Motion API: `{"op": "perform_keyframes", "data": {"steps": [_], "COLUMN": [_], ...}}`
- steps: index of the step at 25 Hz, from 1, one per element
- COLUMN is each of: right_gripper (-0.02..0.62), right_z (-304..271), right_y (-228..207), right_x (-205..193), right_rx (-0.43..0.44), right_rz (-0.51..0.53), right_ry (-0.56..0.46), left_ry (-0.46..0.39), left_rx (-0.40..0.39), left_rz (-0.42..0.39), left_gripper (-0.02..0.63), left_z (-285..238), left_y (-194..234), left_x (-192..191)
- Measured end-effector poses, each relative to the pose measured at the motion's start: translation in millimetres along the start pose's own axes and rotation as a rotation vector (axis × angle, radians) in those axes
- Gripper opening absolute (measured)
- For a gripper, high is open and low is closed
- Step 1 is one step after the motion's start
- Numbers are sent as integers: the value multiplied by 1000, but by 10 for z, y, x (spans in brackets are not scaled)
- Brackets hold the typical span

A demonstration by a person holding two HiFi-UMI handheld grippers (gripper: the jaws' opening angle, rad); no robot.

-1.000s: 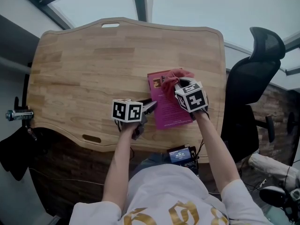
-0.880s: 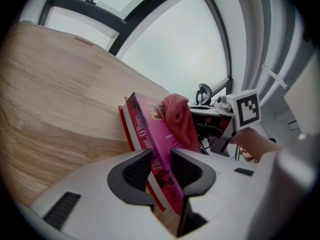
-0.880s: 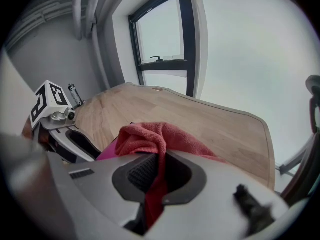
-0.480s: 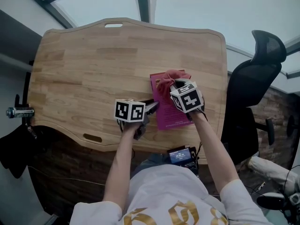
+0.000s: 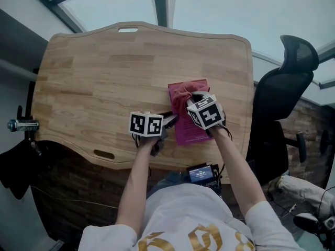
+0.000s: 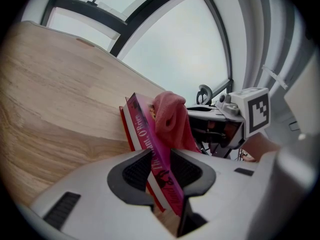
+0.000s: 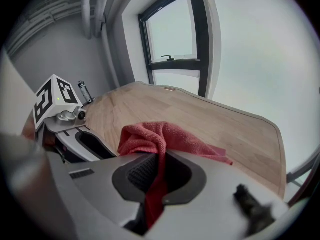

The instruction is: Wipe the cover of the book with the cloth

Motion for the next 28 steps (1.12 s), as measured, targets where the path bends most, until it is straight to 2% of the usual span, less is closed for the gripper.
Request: {"op": "perform_keyframes", "data": {"steps": [28], "right_gripper": [41], "right_z": [249], "right_y": [265], "right_x": [-312], "right_rx": [34], "right_rz": [-12], "right_ry": [10], "left_ry": [-4], "left_rx": [4], "left_rz": [-8], "left_gripper": [127], "left_z": [4], "left_y": [-2], "left_x": [5]}}
Point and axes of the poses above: the fingertips, and each gripper's own axes: z backward along the fingers, y to its left, x out of its top, the point moved 5 cm from there along z, backward along the fingers, and after that the axes turned 10 degrees about -x, right-handed, at the moved point
